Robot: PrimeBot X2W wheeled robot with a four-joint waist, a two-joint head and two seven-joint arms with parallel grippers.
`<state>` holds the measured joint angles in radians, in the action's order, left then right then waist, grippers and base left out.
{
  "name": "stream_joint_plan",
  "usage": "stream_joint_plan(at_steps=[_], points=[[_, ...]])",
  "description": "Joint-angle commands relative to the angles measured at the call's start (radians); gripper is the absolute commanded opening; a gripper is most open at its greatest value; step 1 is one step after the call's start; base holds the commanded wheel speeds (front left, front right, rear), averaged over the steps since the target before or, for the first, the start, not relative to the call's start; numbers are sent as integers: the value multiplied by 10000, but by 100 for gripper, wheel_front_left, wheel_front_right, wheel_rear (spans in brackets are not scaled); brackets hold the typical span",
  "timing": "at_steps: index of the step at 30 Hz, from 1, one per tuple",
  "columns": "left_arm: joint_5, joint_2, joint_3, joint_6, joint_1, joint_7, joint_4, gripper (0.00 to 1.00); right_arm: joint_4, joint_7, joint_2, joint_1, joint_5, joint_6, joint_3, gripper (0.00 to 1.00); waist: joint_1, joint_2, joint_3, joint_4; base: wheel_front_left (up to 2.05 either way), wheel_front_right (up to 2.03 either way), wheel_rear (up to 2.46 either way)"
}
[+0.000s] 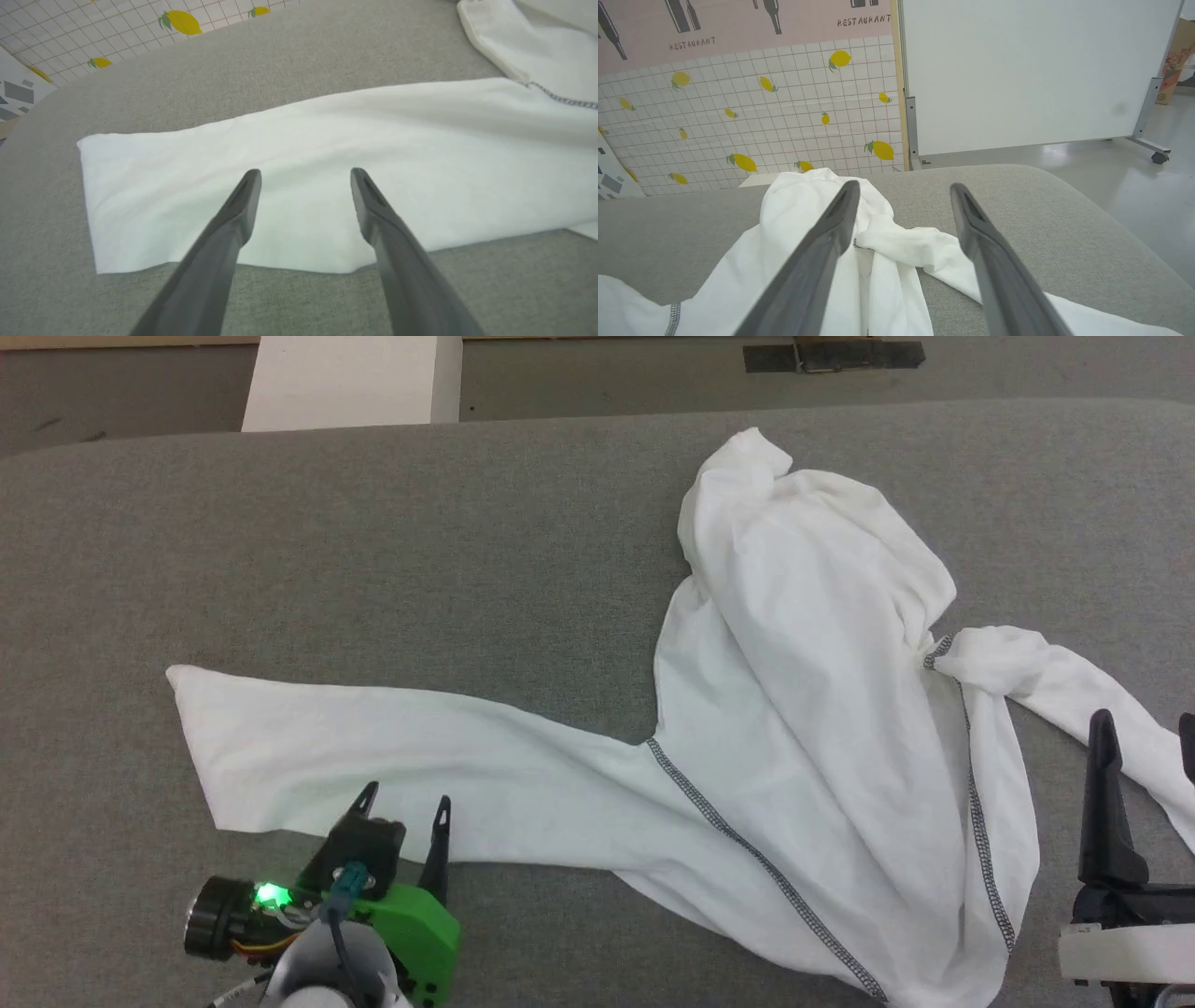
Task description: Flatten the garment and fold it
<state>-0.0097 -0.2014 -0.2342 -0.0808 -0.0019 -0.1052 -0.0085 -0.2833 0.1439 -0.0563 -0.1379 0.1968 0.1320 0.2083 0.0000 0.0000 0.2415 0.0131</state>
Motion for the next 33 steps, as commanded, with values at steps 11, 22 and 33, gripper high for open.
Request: stream_joint_plan(at_steps=[11, 22, 33], points=[[-938, -585, -860, 1811, -1523, -4512, 1366, 27, -380, -576, 45, 342, -4, -13, -342, 100, 0, 0, 747, -29, 0, 0, 0], [-1715, -702, -403, 1426, -1812, -3456, 831, 0, -68, -605, 27, 560, 103, -13, -331, 100, 0, 0, 642, 202, 0, 0, 0], [-1925, -1357, 2014, -374, -124, -2475, -1767, 0, 84, -600, -88, 538, 196, -13, -278, 100, 0, 0, 576, 387, 0, 0, 0]])
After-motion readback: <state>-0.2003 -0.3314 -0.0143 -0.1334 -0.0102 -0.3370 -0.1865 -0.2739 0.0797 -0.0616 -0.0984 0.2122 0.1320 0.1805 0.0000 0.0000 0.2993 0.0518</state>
